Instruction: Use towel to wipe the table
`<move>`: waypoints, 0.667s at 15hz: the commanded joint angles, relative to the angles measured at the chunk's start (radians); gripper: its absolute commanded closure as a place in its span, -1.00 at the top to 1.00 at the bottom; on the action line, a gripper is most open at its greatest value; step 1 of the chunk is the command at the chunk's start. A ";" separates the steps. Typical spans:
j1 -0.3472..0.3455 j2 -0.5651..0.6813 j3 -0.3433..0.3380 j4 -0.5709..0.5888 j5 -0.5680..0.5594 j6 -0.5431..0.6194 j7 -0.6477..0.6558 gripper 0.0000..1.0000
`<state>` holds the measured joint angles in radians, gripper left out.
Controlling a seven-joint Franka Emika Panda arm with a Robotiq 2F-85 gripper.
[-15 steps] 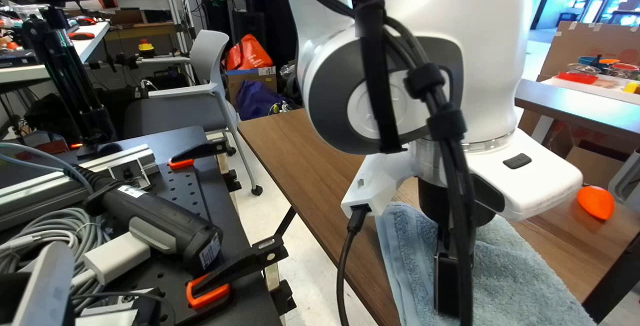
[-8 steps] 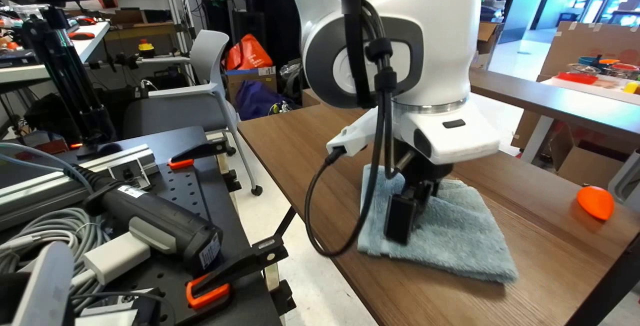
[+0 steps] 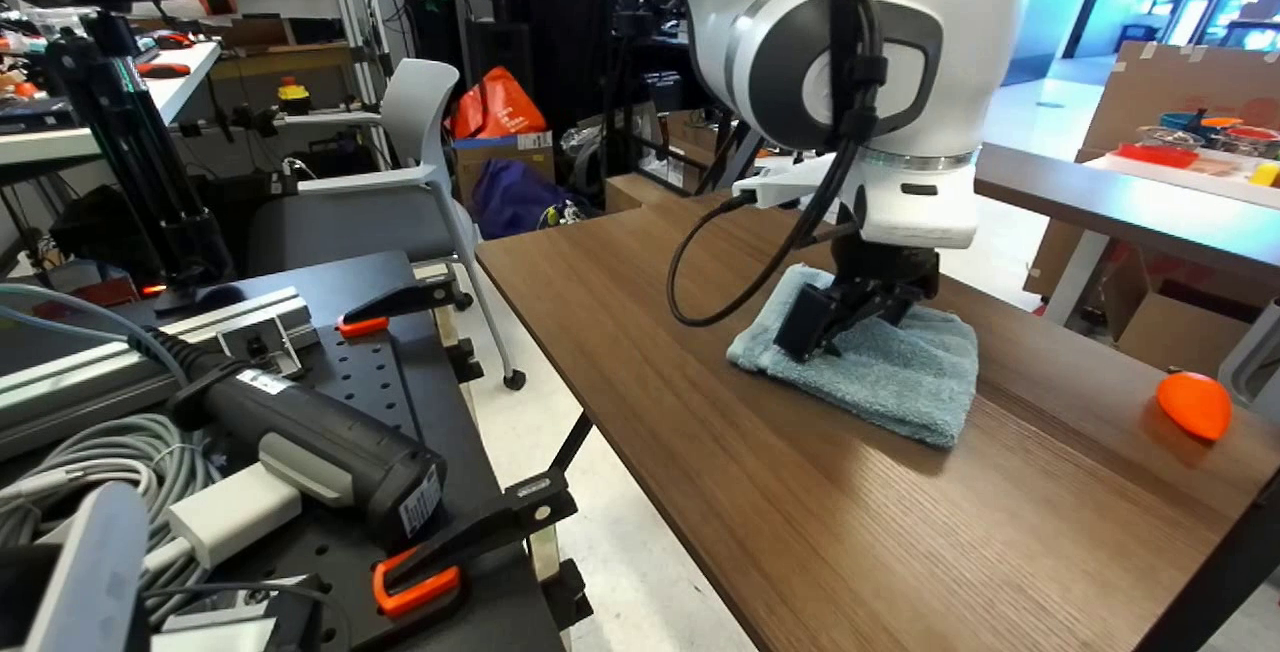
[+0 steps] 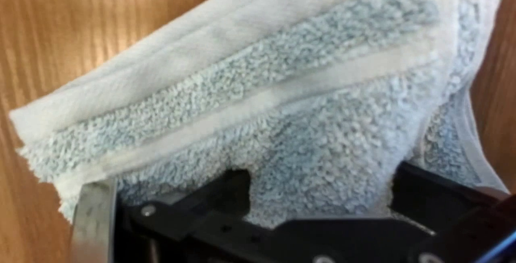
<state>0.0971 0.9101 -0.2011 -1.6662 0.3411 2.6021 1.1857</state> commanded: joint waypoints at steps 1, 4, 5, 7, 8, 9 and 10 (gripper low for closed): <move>-0.120 0.123 0.035 0.186 0.024 -0.108 0.091 1.00; -0.149 0.142 0.010 0.154 -0.023 -0.081 0.102 1.00; -0.154 0.132 0.011 0.116 -0.033 -0.043 0.077 1.00; -0.140 0.091 0.005 0.007 -0.074 0.012 0.006 1.00; -0.135 0.070 0.008 -0.031 -0.094 0.037 -0.033 1.00; -0.127 0.047 0.008 -0.072 -0.112 0.061 -0.059 1.00; -0.122 0.027 0.013 -0.111 -0.128 0.098 -0.093 1.00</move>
<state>-0.0421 0.9354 -0.1870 -1.6243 0.2628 2.5887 1.1834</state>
